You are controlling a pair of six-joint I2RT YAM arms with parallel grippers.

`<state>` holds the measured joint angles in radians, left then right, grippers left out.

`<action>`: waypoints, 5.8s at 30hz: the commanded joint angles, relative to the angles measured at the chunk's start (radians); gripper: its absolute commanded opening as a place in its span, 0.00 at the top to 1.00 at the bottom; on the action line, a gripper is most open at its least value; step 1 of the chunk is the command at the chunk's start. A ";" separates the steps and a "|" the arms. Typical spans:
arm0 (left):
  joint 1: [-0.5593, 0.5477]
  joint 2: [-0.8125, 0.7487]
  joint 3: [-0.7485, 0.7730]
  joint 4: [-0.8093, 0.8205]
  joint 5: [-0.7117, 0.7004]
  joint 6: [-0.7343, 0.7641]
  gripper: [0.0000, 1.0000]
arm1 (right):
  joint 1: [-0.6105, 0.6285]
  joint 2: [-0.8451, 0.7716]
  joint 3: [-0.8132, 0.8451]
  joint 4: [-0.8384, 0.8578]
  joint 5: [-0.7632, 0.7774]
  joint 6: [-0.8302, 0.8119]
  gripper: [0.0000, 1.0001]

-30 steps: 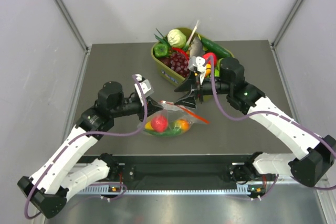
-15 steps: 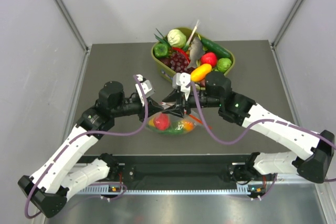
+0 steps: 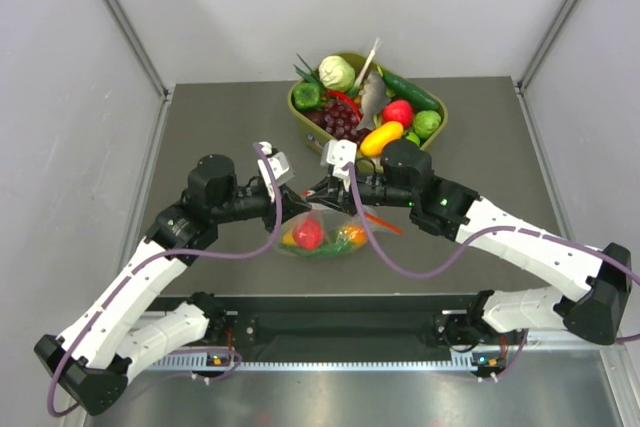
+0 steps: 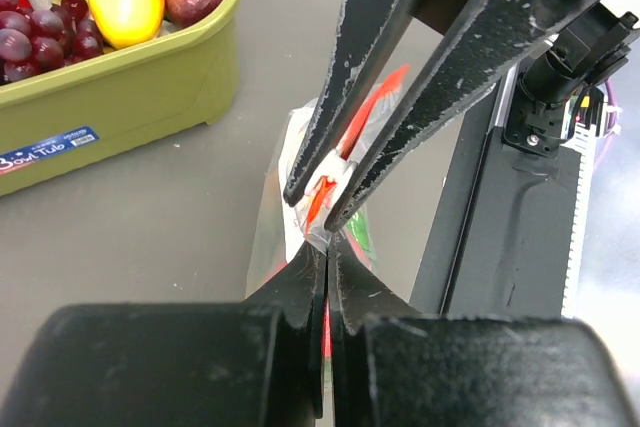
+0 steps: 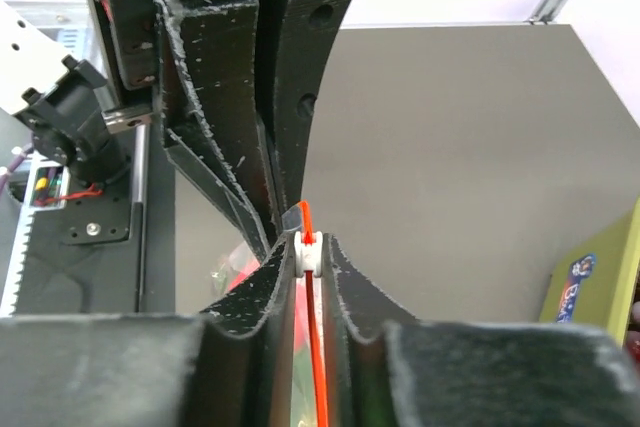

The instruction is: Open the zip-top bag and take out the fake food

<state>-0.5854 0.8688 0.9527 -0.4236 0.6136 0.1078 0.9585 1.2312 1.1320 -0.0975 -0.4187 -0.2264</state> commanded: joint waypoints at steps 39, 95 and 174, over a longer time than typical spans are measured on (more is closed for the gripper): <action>0.249 -0.071 -0.121 0.158 -0.319 -0.019 1.00 | -0.038 -0.009 -0.118 0.090 0.113 -0.018 1.00; 0.338 -0.093 -0.169 0.174 -0.684 -0.025 1.00 | -0.076 0.225 0.005 0.208 -0.117 0.140 0.47; 0.338 -0.070 -0.175 0.209 -0.006 -0.046 1.00 | -0.050 -0.001 -0.144 0.030 0.233 0.263 0.36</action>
<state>-0.2501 0.8139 0.7738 -0.2615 0.6006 0.0551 0.8906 1.2449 0.9863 -0.0978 -0.2028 0.0204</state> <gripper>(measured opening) 0.012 0.647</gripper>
